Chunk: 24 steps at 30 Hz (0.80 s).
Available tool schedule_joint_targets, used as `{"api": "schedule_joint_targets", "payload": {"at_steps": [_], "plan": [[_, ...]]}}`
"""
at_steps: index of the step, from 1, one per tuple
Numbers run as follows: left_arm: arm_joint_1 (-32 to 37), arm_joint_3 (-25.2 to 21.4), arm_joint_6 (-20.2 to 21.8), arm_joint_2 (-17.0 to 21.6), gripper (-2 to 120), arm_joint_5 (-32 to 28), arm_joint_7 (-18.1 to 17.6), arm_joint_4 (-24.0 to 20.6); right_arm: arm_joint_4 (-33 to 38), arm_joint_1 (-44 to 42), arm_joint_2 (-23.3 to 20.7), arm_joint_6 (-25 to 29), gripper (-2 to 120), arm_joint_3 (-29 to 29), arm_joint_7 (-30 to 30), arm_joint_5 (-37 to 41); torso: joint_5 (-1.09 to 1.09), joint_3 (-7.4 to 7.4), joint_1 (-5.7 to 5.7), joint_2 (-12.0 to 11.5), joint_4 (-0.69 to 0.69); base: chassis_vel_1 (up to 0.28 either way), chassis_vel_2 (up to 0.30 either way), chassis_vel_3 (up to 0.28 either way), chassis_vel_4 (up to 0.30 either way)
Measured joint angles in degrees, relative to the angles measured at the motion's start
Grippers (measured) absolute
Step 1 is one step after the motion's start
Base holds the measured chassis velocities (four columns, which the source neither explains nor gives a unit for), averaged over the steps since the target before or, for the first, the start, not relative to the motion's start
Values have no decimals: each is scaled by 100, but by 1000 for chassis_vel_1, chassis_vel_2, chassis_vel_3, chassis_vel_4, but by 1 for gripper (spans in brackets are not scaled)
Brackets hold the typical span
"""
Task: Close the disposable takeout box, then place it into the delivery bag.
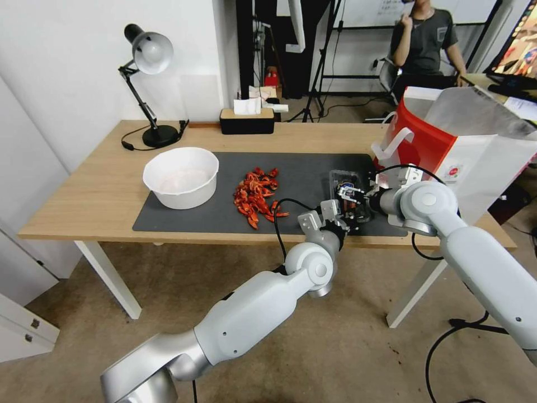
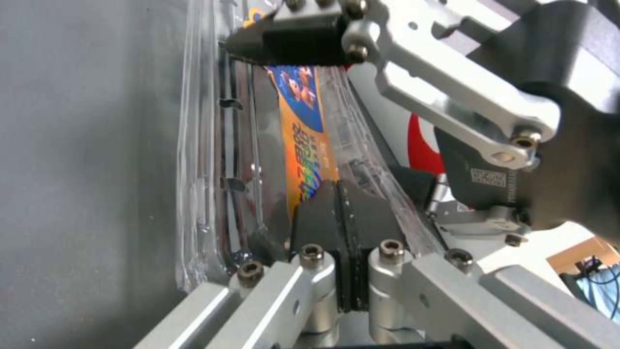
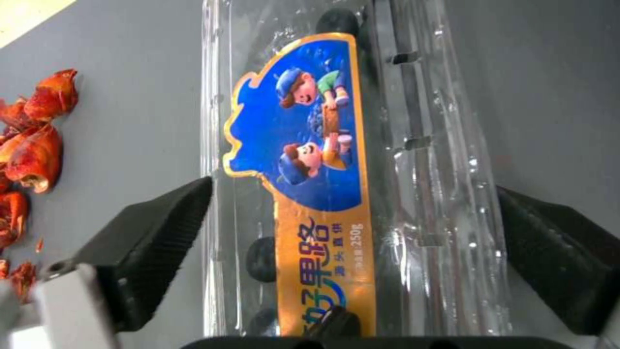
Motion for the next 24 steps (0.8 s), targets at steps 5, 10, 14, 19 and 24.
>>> {"api": "schedule_joint_targets", "payload": {"at_steps": [5, 10, 14, 19, 24], "plan": [[-10, 6, 1, 21, 0, -6, 0, -12, 6, -49, -7, 4, 84, 58, 3, -1, -1, -1, -1, 1, -3, 0, 0, 0, 0], [-11, 3, 0, 43, 0, -7, -5, -28, 25, -138, -24, 20, 67, 137, 19, -14, 0, -1, -1, 1, -1, 0, 0, 0, 0], [-9, 2, 0, 52, 0, -8, -14, -39, 58, -212, -34, 32, 56, 185, 42, -26, 1, -1, -1, 1, -1, 0, 0, 0, 0], [-10, 8, 0, 49, 0, -9, -28, -51, 97, -290, -47, 40, 39, 239, 56, -30, 4, 0, 0, -1, 1, 0, 0, 0, 0], [-17, 24, -3, 33, 0, -10, -50, -60, 160, -399, -57, 49, 19, 321, 63, -27, 4, 1, 2, -2, 6, 0, 0, 0, 0]]}}
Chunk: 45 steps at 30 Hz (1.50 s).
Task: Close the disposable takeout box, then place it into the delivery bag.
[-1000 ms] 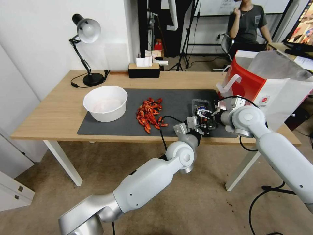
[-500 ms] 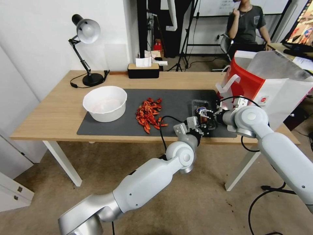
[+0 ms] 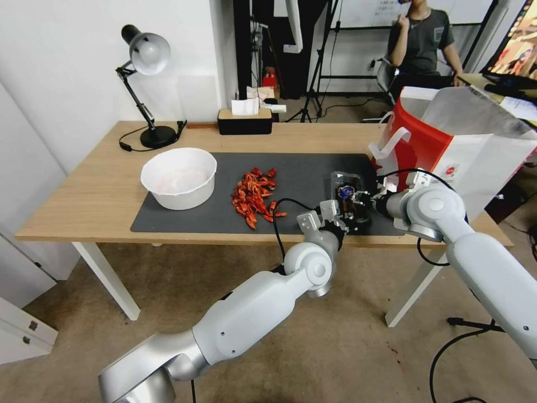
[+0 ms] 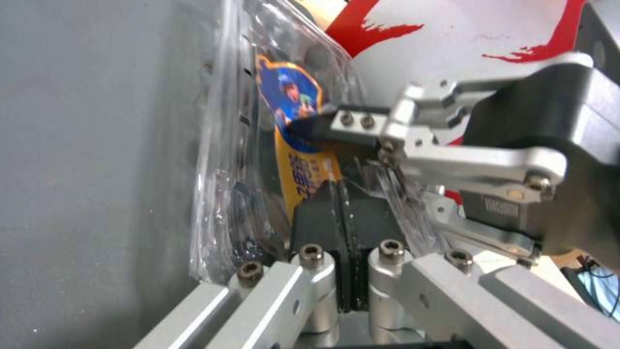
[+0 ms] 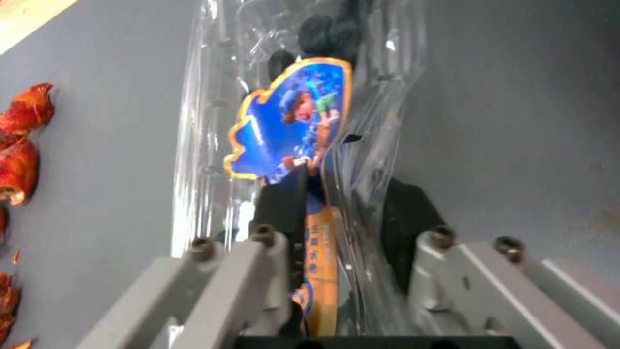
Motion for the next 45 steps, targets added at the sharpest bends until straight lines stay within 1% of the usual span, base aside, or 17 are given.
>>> {"api": "schedule_joint_targets", "payload": {"at_steps": [1, 2, 5, 20, 23, 24, 27, 30, 31, 33, 34, 38, 40, 41, 42, 43, 45], "plan": [[-3, 2, -2, -5, 0, 0, -3, -1, 14, -28, -4, 1, 15, 19, 5, 0, -1, 0, 0, 0, 0, 0, 0, 0, 0], [-3, 2, -2, -5, 0, 0, -3, -1, 14, -28, -4, 1, 15, 19, 5, 0, -1, 0, 0, 0, 0, 0, 0, 0, 0], [-6, 7, -7, -18, 0, 2, -12, -1, 49, -90, -20, 6, 7, 64, 14, 4, -3, 0, 0, 1, -1, 0, 0, 0, 0], [-41, -13, -41, -25, 0, 17, -18, -19, 87, -131, -14, 82, 6, 129, 47, 28, -2, 0, 0, 0, -4, 0, 0, 0, 0], [-35, -47, -70, 34, 0, 20, -18, -112, 77, -129, -17, 91, 3, 138, 47, 44, -3, 0, -1, 1, -4, 0, 0, 0, 0], [-30, -63, -77, 75, 0, 22, -18, -168, 72, -127, -19, 93, 0, 138, 46, 45, -3, -1, -1, 1, -4, 0, 0, 0, 0], [-23, -75, -83, 168, 0, 31, -18, -282, 61, -120, -19, 96, 0, 135, 46, 46, -3, -1, -1, 2, -5, 0, 0, 0, 0], [28, -55, -68, 407, 0, 279, 45, -470, 39, -97, -3, 108, 0, 118, 47, 41, -4, -1, -2, 2, -6, 0, 0, 0, 0], [28, -55, -68, 407, 0, 279, 45, -470, 39, -97, -3, 108, 0, 118, 47, 41, -4, -1, -2, 2, -6, 0, 0, 0, 0], [102, -35, -36, 623, 0, 413, 97, -682, 30, -85, 0, 110, 0, 102, 47, 34, -4, -2, -2, 2, -6, 0, 0, 0, 0], [102, -35, -36, 623, 0, 413, 97, -682, 30, -85, 0, 110, 0, 102, 47, 34, -4, -2, -2, 2, -6, 0, 0, 0, 0], [159, -98, -19, 925, 0, 463, 128, -942, 26, -85, -2, 112, 0, 99, 47, 30, -4, -2, -2, 2, -4, 0, 0, 0, 0], [169, -121, -18, 984, 0, 466, 131, -987, 26, -88, -2, 112, 0, 100, 47, 29, -4, -1, -2, 2, -4, 0, 0, 0, 0], [205, -166, -5, 1129, 0, 491, 133, -1098, 26, -101, -6, 113, 0, 113, 46, 28, -3, -1, -2, 2, -3, 0, 0, 0, 0], [205, -166, -5, 1129, 0, 491, 133, -1098, 26, -101, -6, 113, 0, 113, 46, 28, -3, -1, -2, 2, -3, 0, 0, 0, 0], [254, -191, 12, 1238, 0, 553, 142, -1205, 26, -112, -16, 114, 0, 120, 46, 29, -3, -1, -2, 2, -1, 0, 0, 0, 0], [360, -221, 37, 1435, 0, 664, 166, -1423, 26, -126, -36, 115, 0, 131, 46, 28, -4, -1, -2, 2, -2, 0, 0, 0, 0]]}}
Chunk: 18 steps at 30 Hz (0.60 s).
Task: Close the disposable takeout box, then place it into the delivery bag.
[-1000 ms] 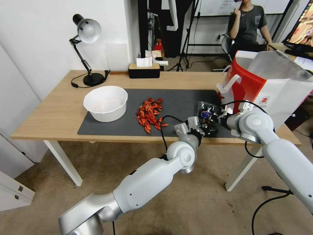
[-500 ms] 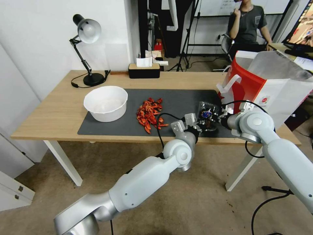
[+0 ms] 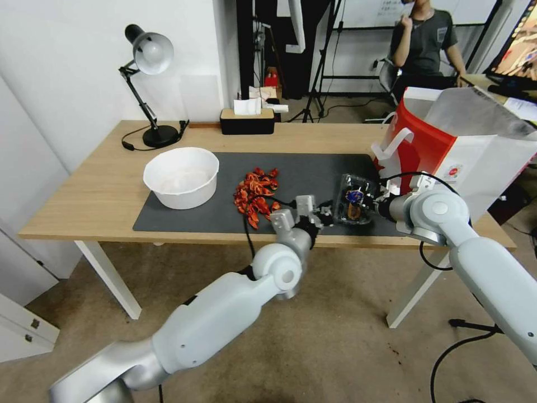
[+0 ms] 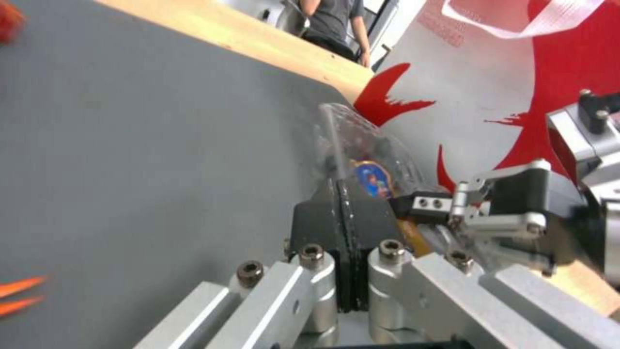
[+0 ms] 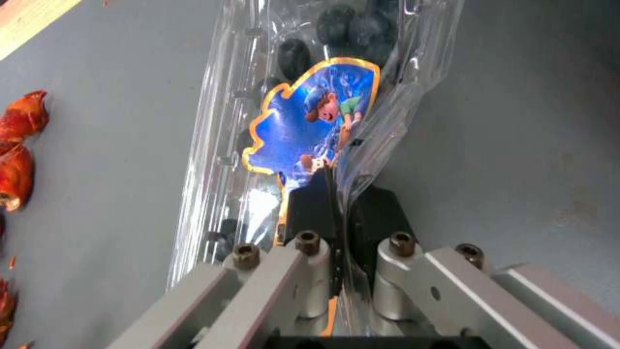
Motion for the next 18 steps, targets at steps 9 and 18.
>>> {"api": "schedule_joint_targets", "payload": {"at_steps": [9, 18], "plan": [[826, -576, 35, 848, 0, 225, 78, -991, 104, -59, -7, 17, 0, 68, 1, -5, 1, 2, 1, -1, -5, 0, 0, 0, 0], [2449, -1638, 124, 1553, 12, 488, 414, -2065, 385, -176, -48, 119, 0, 217, -284, -1, 2, 2, 1, -1, -2, 0, 0, 0, 0]]}}
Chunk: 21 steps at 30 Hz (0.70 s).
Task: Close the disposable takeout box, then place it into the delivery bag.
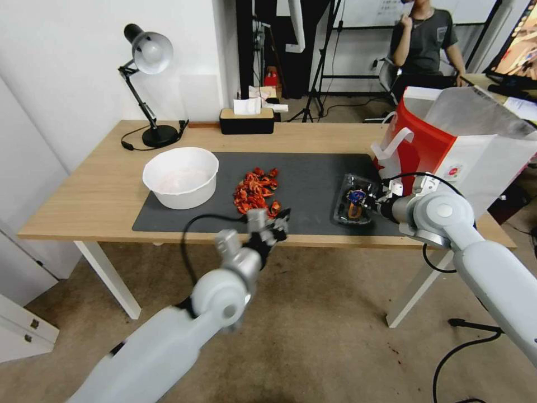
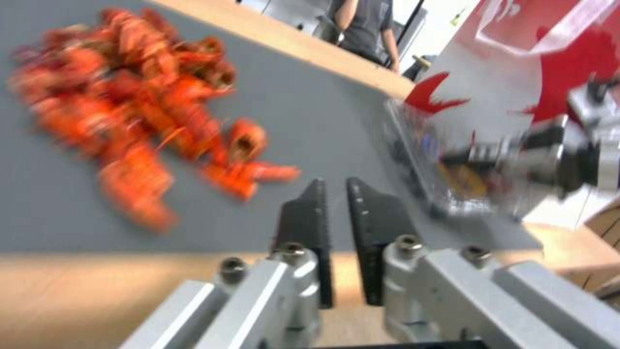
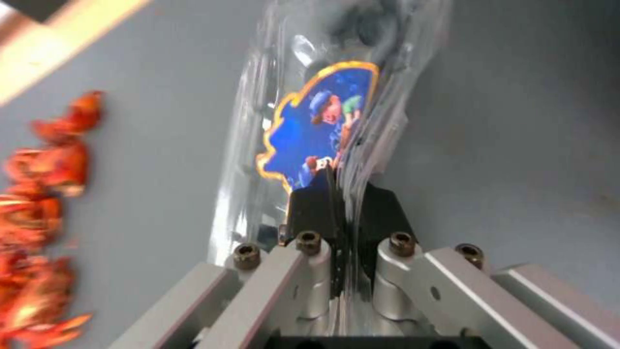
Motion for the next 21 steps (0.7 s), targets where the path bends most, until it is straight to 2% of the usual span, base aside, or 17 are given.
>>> {"api": "schedule_joint_targets", "payload": {"at_steps": [1, 2, 4, 5, 8, 9, 12, 15, 17, 18, 19, 21], "plan": [[320, -248, -28, 103, 17, 133, 112, -156, 98, -6, -11, 29, 0, 25, -75, 1, 1, 0, 0, 0, 1, 0, 0, 0, 0], [320, -248, -28, 103, 17, 133, 112, -156, 98, -6, -11, 29, 0, 25, -75, 1, 1, 0, 0, 0, 1, 0, 0, 0, 0], [763, -664, -80, 176, 27, 264, 219, -347, 283, -8, -26, 99, 0, 57, -181, -13, -2, -1, 0, 0, 1, 0, 0, 0, 0], [763, -664, -80, 176, 27, 264, 219, -347, 283, -8, -26, 99, 0, 57, -181, -13, -2, -1, 0, 0, 1, 0, 0, 0, 0], [1293, -1141, -165, 194, 43, 451, 299, -581, 652, -12, -112, 178, 0, 108, -305, -81, -1, -1, 0, 0, 2, 0, 0, 0, 0], [1293, -1141, -165, 194, 43, 451, 299, -581, 652, -12, -112, 178, 0, 108, -305, -81, -1, -1, 0, 0, 2, 0, 0, 0, 0], [1447, -1223, -246, 202, 59, 570, 327, -622, 1154, -148, -311, 332, 0, 401, -548, -234, -1, -2, 0, 0, -3, 0, 0, 0, 0], [1510, -1234, -277, 192, 63, 575, 336, -622, 1376, -168, -413, 425, 0, 566, -614, -258, -1, -2, 0, 0, -3, 0, 0, 0, 0], [1595, -1238, -335, 176, 75, 576, 350, -583, 1679, -161, -619, 651, 0, 869, -703, -260, 0, -2, 0, 0, 0, 0, 0, 0, 0], [1595, -1238, -335, 176, 75, 576, 350, -583, 1679, -161, -619, 651, 0, 869, -703, -260, 0, -2, 0, 0, 0, 0, 0, 0, 0], [1637, -1246, -365, 172, 80, 582, 367, -548, 1767, -69, -764, 841, 0, 991, -739, -255, -2, -2, 0, 1, -4, 0, 0, 0, 0], [1722, -1289, -406, 171, 90, 600, 380, -520, 1774, 218, -960, 1144, 0, 1078, -766, -264, 1, -2, 0, 1, 0, 0, 0, 0, 0]]}}
